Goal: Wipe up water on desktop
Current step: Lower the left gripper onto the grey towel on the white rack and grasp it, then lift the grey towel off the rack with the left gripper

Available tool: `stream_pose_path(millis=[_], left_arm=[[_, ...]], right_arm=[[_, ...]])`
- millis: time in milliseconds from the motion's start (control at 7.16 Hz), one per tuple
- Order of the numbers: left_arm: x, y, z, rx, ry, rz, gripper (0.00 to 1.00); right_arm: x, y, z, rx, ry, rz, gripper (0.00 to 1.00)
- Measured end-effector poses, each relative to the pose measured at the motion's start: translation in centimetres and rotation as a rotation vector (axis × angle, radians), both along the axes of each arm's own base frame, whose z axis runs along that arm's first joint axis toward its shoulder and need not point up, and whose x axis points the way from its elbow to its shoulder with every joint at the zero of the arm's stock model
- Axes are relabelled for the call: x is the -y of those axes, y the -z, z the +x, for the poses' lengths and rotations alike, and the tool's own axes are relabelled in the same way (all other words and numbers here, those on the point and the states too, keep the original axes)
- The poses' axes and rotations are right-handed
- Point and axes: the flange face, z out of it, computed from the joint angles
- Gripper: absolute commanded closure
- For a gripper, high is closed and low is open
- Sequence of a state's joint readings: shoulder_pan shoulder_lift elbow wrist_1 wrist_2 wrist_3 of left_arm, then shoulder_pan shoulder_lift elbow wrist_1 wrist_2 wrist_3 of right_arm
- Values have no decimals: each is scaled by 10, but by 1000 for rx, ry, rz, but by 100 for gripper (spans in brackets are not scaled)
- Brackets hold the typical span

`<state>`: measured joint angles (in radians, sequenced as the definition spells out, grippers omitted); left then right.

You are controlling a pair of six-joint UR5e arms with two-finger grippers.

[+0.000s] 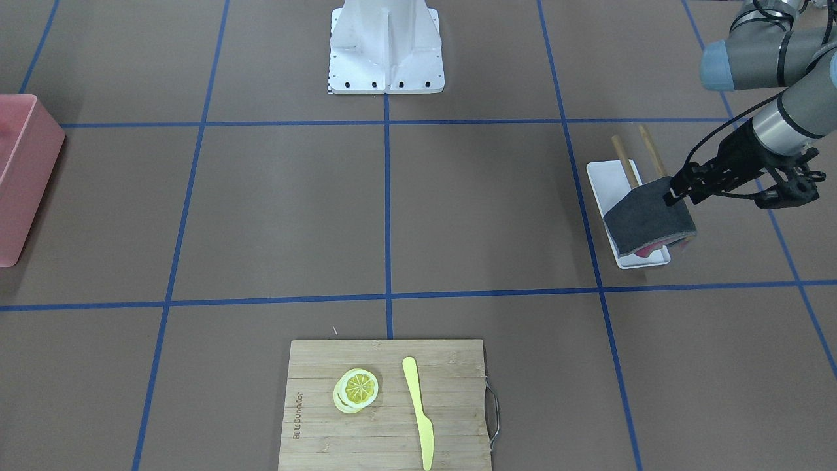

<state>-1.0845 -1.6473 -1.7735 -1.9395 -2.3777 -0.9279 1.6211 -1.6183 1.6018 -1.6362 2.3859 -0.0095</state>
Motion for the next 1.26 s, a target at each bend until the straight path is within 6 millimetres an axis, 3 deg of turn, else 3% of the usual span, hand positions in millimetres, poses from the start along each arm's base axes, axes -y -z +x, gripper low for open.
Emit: stream_pose_path(millis=[419,978,1118,1258], left_arm=[[3,-3,2,2,-3,-6,67],[2,-6,2,4,-4,-9,85],[2,-6,1,4,-4,-8,99],[1,-6,-1,4,-3,-6,100]], right_arm=[[1,0,-1,0,1,0,0],[2,2,-1,0,1,4,0],[2,2,0,0,1,5,0],[2,2,-1,0,1,5,0]])
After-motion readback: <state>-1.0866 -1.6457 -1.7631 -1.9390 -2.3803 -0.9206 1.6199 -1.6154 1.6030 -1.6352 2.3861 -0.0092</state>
